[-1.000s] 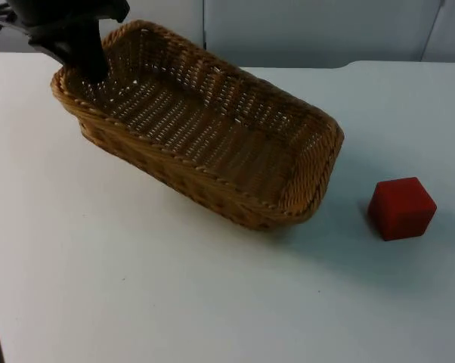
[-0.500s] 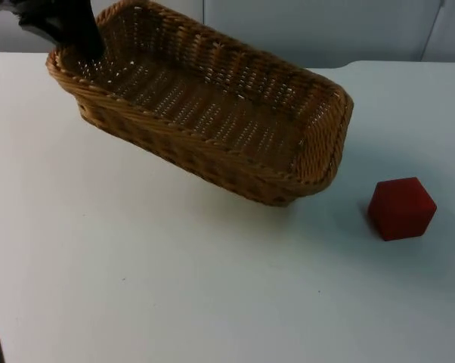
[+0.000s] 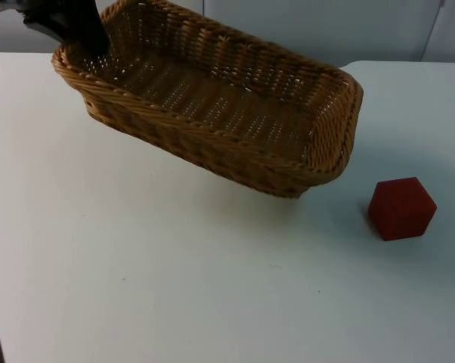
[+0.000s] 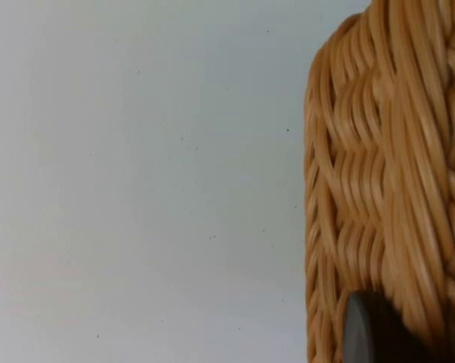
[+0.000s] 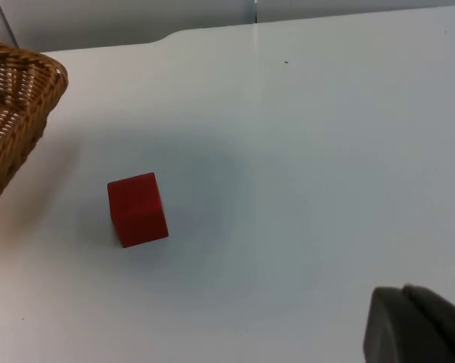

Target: Pick up the basket with the left hand and place the cube into the basket with the right hand.

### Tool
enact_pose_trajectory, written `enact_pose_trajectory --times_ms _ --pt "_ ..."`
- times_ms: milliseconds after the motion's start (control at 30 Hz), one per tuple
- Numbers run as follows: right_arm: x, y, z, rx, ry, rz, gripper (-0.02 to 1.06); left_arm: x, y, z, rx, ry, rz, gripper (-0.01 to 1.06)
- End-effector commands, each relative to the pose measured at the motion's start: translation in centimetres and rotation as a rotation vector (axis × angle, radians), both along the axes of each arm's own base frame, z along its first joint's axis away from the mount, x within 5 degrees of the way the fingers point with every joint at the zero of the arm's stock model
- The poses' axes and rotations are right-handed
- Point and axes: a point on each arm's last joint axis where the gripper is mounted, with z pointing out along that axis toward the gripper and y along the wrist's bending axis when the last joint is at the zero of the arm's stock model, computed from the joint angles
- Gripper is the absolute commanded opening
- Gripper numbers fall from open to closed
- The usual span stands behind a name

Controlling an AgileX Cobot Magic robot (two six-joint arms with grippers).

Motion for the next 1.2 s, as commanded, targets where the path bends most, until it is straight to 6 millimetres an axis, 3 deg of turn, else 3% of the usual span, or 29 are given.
enact_pose_trajectory --times_ms 0,1167 --pt "0.04 -0.06 0.05 -0.007 -0.011 0.001 0.0 -0.07 -0.29 1.21 -0.047 -0.022 0.016 0.0" --pt "0.04 -0.06 0.05 -0.007 -0.011 0.001 0.0 0.01 -0.27 1.22 -0.045 -0.031 0.02 0.0"
